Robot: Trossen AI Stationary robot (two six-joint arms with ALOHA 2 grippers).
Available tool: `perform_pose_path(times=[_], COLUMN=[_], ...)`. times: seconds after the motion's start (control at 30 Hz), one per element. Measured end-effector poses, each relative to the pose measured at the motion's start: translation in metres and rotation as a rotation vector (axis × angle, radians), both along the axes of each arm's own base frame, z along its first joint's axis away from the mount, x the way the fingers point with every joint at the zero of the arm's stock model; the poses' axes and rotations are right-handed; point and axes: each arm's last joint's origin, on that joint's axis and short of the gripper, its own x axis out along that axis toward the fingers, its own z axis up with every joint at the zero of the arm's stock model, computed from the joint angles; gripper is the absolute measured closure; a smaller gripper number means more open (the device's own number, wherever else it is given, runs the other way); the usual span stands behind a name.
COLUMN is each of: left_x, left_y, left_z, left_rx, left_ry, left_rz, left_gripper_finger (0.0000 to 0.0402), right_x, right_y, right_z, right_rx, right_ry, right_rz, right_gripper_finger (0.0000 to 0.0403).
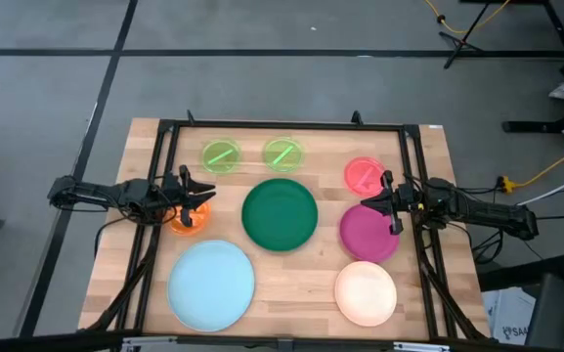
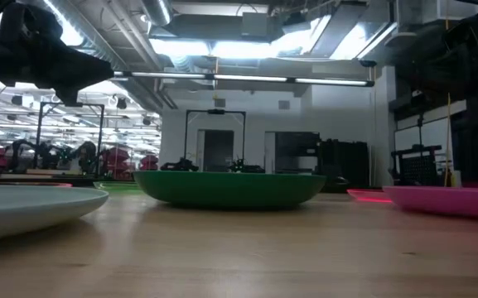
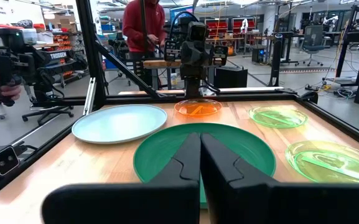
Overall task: Stack plastic plates
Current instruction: Stack the dark green plate on top of the blue plate
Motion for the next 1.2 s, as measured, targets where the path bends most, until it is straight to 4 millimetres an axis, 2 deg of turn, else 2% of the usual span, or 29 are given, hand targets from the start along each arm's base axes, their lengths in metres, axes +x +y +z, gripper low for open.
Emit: perform_pose_path(times=[0.23,0.37,0.53,0.73,0.87,1.0,1.2], left_x=[-0.001,-0.001,-0.001,0.002,0.007,0.015,0.035], left_y=[0.001,0.002,0.004,0.009,0.010,0.012,0.017], left_z=[0.009,0.009,0.008,0.006,0.006,0.019,0.026], left_rx=[-0.008,0.010,0.081,0.052,0.067,0.072,0.056], left_ry=[-0.093,-0.085,-0.048,-0.037,-0.010,0.037,0.182], left_rz=[0.032,0.065,0.114,0.147,0.134,0.134,0.147], left_gripper_finger=[0.0315,0.0315,0.0315,0.0315,0.0315,0.0315,0.0315], right_x=[0.000,0.000,0.000,0.000,0.000,0.001,0.005], right_y=[0.000,0.000,-0.003,-0.008,-0.009,-0.011,-0.013], right_z=[0.000,0.000,0.000,0.000,0.000,-0.002,-0.006], right_rx=[0.000,0.149,0.213,0.218,0.196,0.190,0.191], right_ry=[-0.001,0.010,0.006,-0.014,-0.016,0.011,0.057], right_rz=[0.000,0.007,-0.093,-0.267,-0.304,-0.373,-0.430], right_gripper_finger=[0.0402,0.0402,0.0402,0.0402,0.0402,0.0402,0.0402])
